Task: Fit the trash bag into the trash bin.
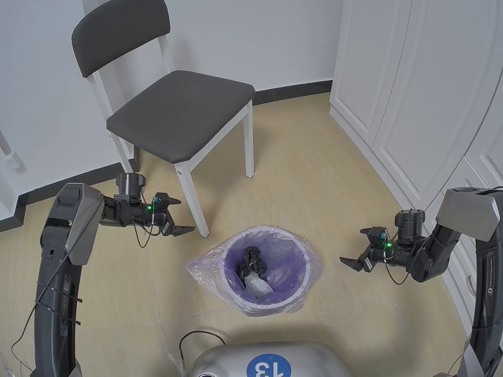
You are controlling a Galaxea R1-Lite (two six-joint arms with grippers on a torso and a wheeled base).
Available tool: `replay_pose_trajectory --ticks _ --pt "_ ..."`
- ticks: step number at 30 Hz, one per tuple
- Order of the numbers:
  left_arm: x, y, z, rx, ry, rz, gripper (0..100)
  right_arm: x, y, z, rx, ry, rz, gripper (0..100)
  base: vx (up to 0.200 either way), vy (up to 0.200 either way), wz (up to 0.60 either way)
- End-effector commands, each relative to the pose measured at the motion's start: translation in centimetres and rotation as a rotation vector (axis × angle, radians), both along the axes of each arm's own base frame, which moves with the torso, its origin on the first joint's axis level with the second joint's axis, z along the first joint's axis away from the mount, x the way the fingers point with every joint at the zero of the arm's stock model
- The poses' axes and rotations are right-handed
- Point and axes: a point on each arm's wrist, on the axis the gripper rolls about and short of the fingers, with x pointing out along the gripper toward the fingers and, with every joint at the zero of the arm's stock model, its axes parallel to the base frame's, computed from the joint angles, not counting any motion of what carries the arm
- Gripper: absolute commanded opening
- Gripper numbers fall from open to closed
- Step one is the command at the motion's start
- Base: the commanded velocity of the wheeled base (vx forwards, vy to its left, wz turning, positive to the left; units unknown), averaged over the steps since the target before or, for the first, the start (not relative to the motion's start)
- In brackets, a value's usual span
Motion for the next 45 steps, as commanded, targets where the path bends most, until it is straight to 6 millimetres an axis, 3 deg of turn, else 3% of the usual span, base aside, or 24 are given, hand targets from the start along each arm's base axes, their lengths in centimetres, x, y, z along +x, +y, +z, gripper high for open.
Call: replay_pose_trajectory --ticks 1,9,12,18,25,30,33,39,45 --pt "-0.2 -0.3 -4.0 -0.007 0.058 -0.032 100 -0.1 0.0 -0.9 -0.003 0.02 0.004 100 0.0 0.0 0.0" --pt "-2.7 -0.5 -5.2 -0.066 0.11 -0.129 100 -0.1 -0.1 -1.8 -0.005 0.038 0.0 100 0.0 0.0 0.0" --pt "-3.4 -1.5 -6.1 -0.082 0.136 -0.176 100 -0.1 -0.1 -2.2 -0.007 0.044 -0.001 100 0.0 0.0 0.0" --pt "-3.5 -2.5 -6.9 -0.104 0.124 -0.218 100 -0.1 -0.2 -2.2 -0.006 0.044 -0.002 100 0.0 0.0 0.0" --pt "-3.6 1.1 -5.8 -0.11 0.104 -0.152 100 -0.1 -0.3 -2.1 -0.007 0.042 -0.004 100 0.0 0.0 0.0" --pt "-5.7 2.4 -3.0 -0.148 0.106 -0.157 100 0.1 -0.3 -2.3 -0.008 0.038 -0.003 100 0.0 0.0 0.0" --pt "-6.6 2.0 -2.7 -0.147 0.124 -0.166 100 0.1 -0.2 -2.3 -0.009 0.039 -0.003 100 0.0 0.0 0.0" --pt "-8.0 -0.9 -4.5 -0.144 0.192 -0.23 100 -0.1 -0.1 -2.5 -0.013 0.045 0.002 100 0.0 0.0 0.0" --pt "-7.9 -3.2 -4.4 -0.144 0.251 -0.274 100 0.1 -0.1 -2.6 -0.011 0.043 0.002 100 0.0 0.0 0.0"
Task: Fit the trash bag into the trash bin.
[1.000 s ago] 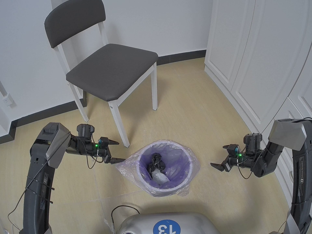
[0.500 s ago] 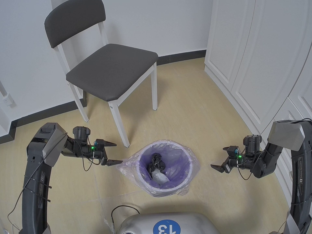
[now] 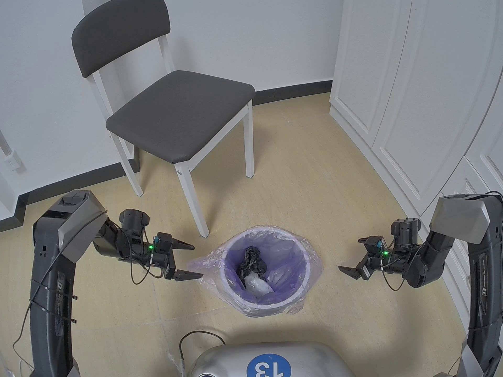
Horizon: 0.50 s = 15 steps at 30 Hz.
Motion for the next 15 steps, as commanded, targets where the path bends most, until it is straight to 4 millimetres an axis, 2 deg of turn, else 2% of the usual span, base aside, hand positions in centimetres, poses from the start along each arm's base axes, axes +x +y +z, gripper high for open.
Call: replay_pose_trajectory --ticks 1,8,9,15 --pt "0.4 -1.9 0.6 0.002 -0.006 -0.038 100 0.1 0.0 -0.3 0.001 0.002 0.0 100 0.0 0.0 0.0" --pt "0.8 -3.0 1.0 0.016 0.059 -0.051 100 0.3 0.0 -0.2 0.001 -0.005 0.001 100 0.0 0.0 0.0" --pt "0.8 -3.1 1.0 0.02 0.065 -0.051 0 0.4 0.0 -0.1 0.001 -0.006 0.001 100 0.0 0.0 0.0" --pt "1.2 -3.2 1.1 0.065 0.051 -0.026 0 0.6 0.0 0.2 0.002 -0.02 0.001 100 0.0 0.0 0.0"
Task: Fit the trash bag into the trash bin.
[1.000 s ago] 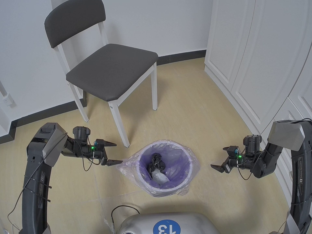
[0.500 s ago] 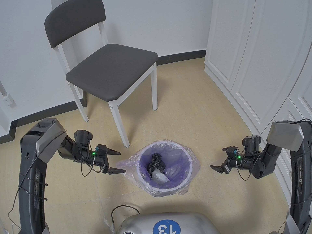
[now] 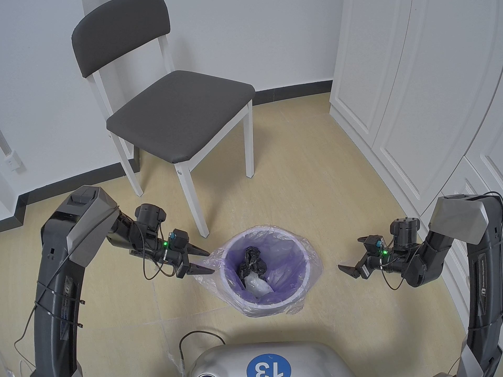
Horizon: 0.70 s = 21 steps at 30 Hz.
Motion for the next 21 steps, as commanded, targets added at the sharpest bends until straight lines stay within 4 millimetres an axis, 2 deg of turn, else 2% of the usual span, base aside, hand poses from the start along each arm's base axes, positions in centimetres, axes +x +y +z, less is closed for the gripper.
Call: replay_pose_trajectory --ticks 1,7,12,17,21 --pt "0.3 -0.1 -0.1 0.013 -0.01 0.004 0 0.2 0.0 0.2 0.001 -0.01 0.001 100 0.0 0.0 0.0" --pt "2.2 1.0 1.9 0.054 -0.111 0.059 0 0.3 -0.1 0.2 0.002 -0.011 -0.003 100 0.0 0.0 0.0" --pt "2.7 1.0 2.4 0.053 -0.133 0.061 0 0.3 0.0 0.0 0.002 -0.008 -0.001 100 0.0 0.0 0.0" --pt "5.0 1.5 0.6 0.056 -0.187 0.07 0 0.2 0.2 0.1 0.002 -0.008 0.003 100 0.0 0.0 0.0" --pt "5.5 1.8 -0.1 0.057 -0.194 0.075 0 0.1 0.1 0.2 0.003 -0.01 0.003 100 0.0 0.0 0.0"
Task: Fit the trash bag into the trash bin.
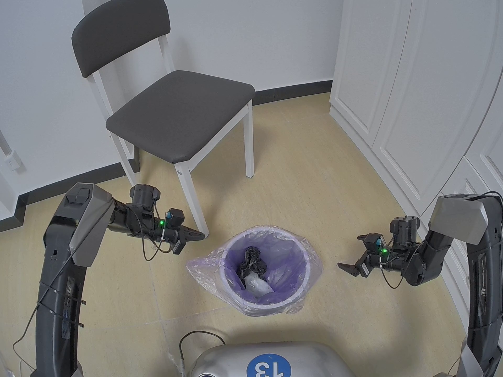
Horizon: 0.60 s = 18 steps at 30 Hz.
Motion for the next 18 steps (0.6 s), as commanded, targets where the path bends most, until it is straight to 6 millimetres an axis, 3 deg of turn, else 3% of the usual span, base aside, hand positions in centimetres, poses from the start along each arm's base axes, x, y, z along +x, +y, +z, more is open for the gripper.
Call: replay_pose_trajectory --ticks 1,9,12,16,18 --pt "0.8 0.5 -2.5 0.003 0.012 0.01 0 -0.1 0.1 0.1 0.001 -0.002 0.002 100 0.0 0.0 0.0" --pt "0.0 5.0 0.8 0.014 -0.035 0.08 0 0.5 1.3 1.2 0.007 -0.046 0.021 100 0.0 0.0 0.0" --pt "-1.5 7.3 3.2 0.018 -0.045 0.12 0 1.3 3.1 2.2 -0.015 -0.098 0.005 100 0.0 0.0 0.0" --pt "-3.8 10.6 6.4 0.022 -0.09 0.188 0 1.9 7.5 4.9 0.06 -0.166 -0.039 100 0.0 0.0 0.0" --pt "-4.1 11.2 6.8 0.021 -0.096 0.201 0 1.9 8.2 5.6 0.081 -0.174 -0.04 100 0.0 0.0 0.0"
